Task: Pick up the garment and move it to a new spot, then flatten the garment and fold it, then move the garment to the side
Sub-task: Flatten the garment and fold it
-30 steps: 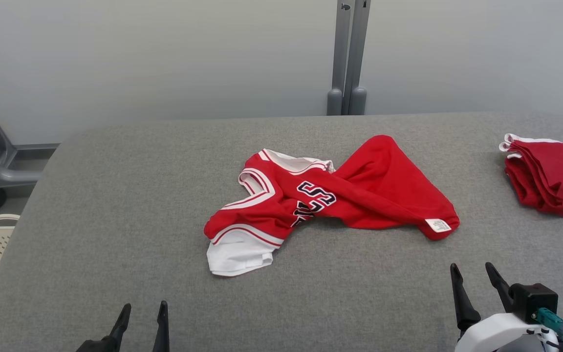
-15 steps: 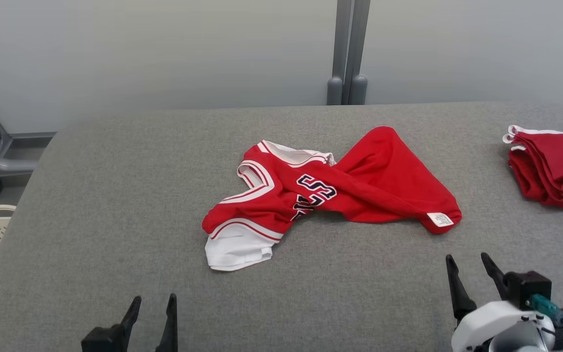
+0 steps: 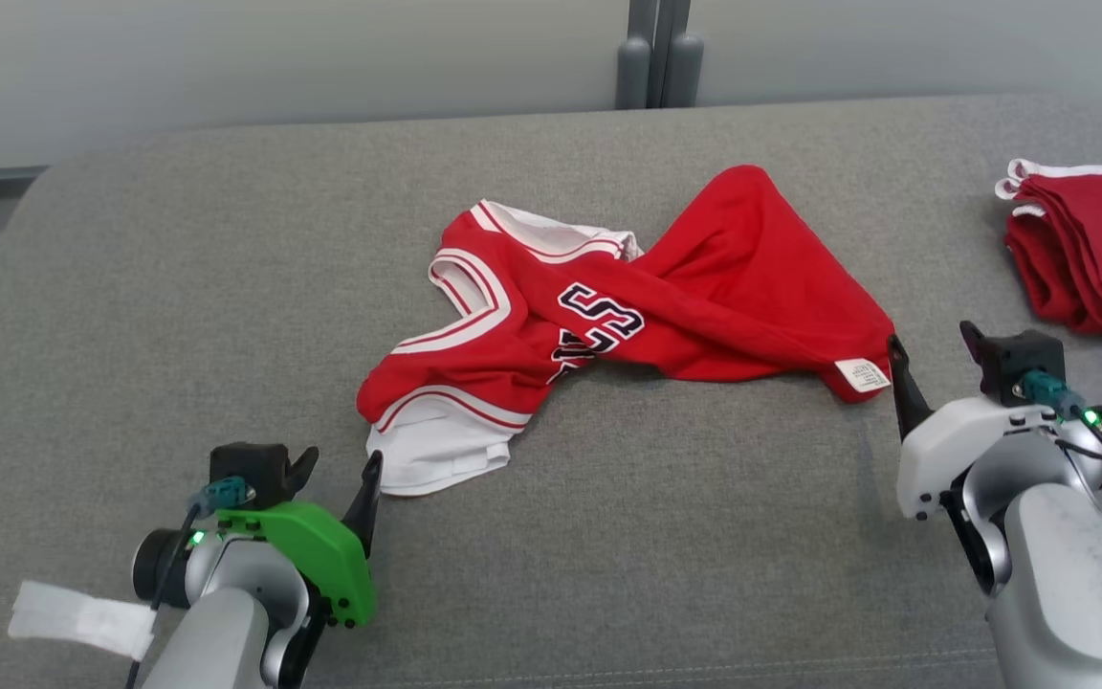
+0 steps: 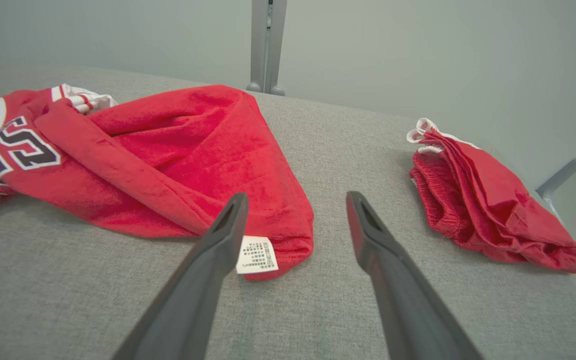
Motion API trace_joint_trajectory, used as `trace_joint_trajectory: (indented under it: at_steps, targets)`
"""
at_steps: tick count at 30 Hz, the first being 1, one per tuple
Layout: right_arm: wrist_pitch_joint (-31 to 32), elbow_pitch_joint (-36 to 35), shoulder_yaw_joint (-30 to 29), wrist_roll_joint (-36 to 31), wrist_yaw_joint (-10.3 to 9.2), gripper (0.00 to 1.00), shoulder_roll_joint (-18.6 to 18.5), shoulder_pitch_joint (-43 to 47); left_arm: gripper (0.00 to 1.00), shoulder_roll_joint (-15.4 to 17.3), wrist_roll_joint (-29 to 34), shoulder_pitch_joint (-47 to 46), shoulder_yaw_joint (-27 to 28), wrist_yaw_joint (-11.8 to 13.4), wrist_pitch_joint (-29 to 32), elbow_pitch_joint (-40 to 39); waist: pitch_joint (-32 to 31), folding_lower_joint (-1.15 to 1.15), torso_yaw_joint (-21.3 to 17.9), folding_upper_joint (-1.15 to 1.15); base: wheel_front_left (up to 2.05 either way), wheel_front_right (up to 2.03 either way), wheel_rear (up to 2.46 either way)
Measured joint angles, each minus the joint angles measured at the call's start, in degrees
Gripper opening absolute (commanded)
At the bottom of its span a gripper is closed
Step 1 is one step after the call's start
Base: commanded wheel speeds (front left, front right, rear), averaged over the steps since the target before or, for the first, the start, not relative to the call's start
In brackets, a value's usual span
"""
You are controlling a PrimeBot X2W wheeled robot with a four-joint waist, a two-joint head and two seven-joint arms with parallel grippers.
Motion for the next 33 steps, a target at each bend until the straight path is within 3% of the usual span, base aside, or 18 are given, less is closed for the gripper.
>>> trace_joint_trajectory:
  at_steps: [8,18,19,20,23,31,33]
  targets:
    - [-1.96,6.80,0.45,-1.40,0.00,1.00,-2.89,-8.38,1.00,1.77,-3.35,-6.63,-4.48,0.00,1.97,5.23,5.97,0.00,-1.36,0.00,0.00,0.00,0.00]
    - [-4.10,13.40,-1.55,-3.55,0.00,1.00,-3.38,-10.34,1.00,1.82,-5.41,-9.28,-8.45,0.00,1.43,9.45,9.04,0.00,-0.57,0.00,0.00,0.00,0.00]
    - [-4.02,14.17,-1.72,-3.56,0.00,1.00,-3.33,-10.38,0.96,1.72,-5.69,-9.29,-8.83,0.00,1.53,9.54,9.01,0.00,-0.36,0.00,0.00,0.00,0.00]
    - [-3.93,14.92,-1.90,-3.55,0.00,1.00,-3.26,-10.39,0.87,1.65,-6.04,-9.29,-9.27,0.00,1.79,9.62,9.00,0.00,-0.12,0.00,0.00,0.00,0.00]
    - [-3.82,17.23,-2.70,-3.46,0.00,1.00,-3.14,-10.90,0.77,1.44,-6.79,-9.27,-10.60,0.00,2.37,9.57,9.01,0.00,0.58,0.00,0.00,0.00,0.00]
    - [-2.67,22.05,-7.01,-1.88,0.00,1.00,-1.67,-12.48,0.69,1.49,-7.42,-9.37,-12.69,0.00,2.49,8.95,9.58,0.00,2.02,0.00,0.00,0.00,0.00]
    - [-2.22,23.02,-7.40,-0.93,0.00,1.00,-1.07,-12.65,0.63,1.52,-7.43,-9.53,-12.93,0.00,2.45,8.91,9.85,0.00,2.17,0.00,0.00,0.00,0.00]
